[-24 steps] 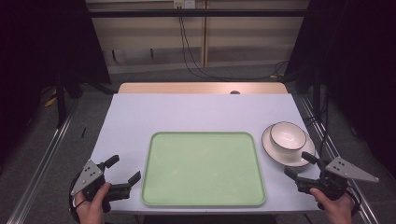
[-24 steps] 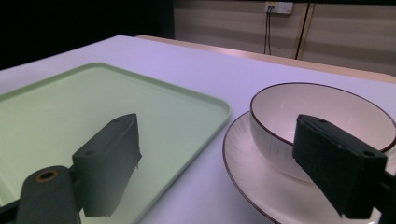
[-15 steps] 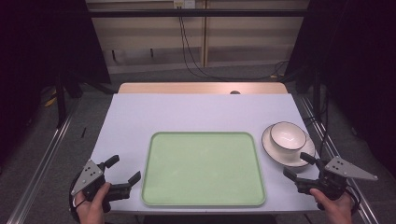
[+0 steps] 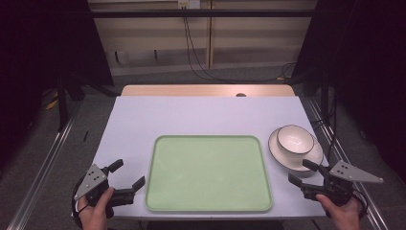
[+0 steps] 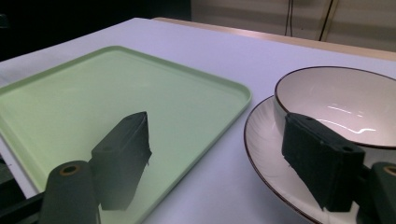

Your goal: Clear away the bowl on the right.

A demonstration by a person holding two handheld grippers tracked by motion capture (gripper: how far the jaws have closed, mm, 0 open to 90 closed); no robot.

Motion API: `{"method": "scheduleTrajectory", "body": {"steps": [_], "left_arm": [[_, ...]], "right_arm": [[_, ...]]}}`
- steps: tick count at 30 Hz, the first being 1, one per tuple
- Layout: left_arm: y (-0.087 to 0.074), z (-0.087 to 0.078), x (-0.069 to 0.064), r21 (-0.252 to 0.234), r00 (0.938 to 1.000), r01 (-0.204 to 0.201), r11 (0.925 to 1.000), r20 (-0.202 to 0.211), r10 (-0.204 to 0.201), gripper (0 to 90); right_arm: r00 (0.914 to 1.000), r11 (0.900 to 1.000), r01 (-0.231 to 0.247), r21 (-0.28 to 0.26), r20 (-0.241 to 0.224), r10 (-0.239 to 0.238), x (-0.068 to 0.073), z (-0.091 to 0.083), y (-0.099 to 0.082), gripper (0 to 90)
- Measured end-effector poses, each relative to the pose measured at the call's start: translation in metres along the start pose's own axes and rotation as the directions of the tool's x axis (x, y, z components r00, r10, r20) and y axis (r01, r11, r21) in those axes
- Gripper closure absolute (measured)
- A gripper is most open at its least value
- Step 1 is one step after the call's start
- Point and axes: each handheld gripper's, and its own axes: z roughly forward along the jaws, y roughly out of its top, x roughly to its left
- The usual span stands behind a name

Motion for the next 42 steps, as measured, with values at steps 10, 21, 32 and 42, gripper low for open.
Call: {"method": "scheduleTrajectory", "body": {"steps": [10,21,32,42], "left_arm": [[0.0,0.0,-0.001,0.002,1.0,-0.002,1.0,0.001,0.002,1.0],[0.001,0.0,-0.002,0.001,0.9999,-0.015,0.9999,0.004,0.015,1.0],[0.002,0.0,-0.001,0.0,0.9999,-0.013,0.9999,0.006,0.013,1.0],[0.001,0.002,0.0,0.003,0.9999,-0.011,0.9999,0.004,0.011,1.0]], "right_arm": [[0.9995,0.9995,-0.028,0.016,0.015,0.028,-0.011,-0.003,0.002,30.0],[0.9982,0.9974,-0.034,0.063,0.051,0.031,-0.016,-0.001,0.008,38.3],[0.9884,0.9915,-0.12,0.052,0.101,0.114,-0.06,-0.006,0.021,37.7],[0.9861,0.9884,-0.112,0.103,0.134,0.098,-0.08,0.0,0.035,42.9]]}}
